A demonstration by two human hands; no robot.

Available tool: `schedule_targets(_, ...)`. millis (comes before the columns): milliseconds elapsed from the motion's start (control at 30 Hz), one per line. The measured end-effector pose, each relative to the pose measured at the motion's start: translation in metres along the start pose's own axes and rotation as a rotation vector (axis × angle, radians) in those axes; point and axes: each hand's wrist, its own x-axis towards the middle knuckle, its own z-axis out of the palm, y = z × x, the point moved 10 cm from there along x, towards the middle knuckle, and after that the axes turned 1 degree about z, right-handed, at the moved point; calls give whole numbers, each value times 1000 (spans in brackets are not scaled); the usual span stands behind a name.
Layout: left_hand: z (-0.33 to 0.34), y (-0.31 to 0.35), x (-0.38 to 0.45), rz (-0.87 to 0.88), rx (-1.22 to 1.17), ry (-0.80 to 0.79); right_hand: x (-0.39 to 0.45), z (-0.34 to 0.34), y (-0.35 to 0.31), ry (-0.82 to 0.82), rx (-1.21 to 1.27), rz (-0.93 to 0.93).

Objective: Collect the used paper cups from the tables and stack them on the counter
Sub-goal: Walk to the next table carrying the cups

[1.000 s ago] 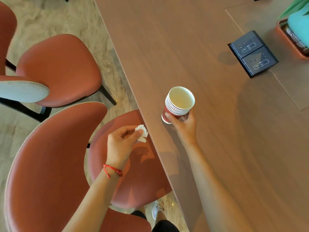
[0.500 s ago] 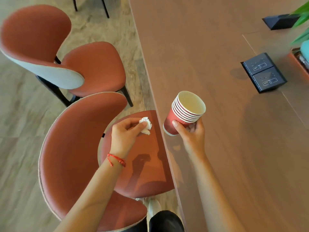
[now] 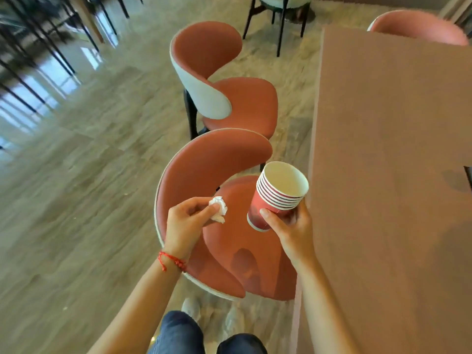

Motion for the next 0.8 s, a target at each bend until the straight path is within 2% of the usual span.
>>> schedule_targets(167, -98, -11, -19, -54, -77, 219, -19, 99, -1, -244, -48, 11)
schedule_targets(467, -302, -13, -78, -13, -192, 581, -87, 311, 11, -624, -81, 44)
schedule_targets(633, -419, -21, -120, 21, -242, 766, -147, 435, 22, -814, -91, 53)
schedule_targets(800, -507, -35, -152, 14, -288, 915, -188, 526, 32, -950, -90, 71)
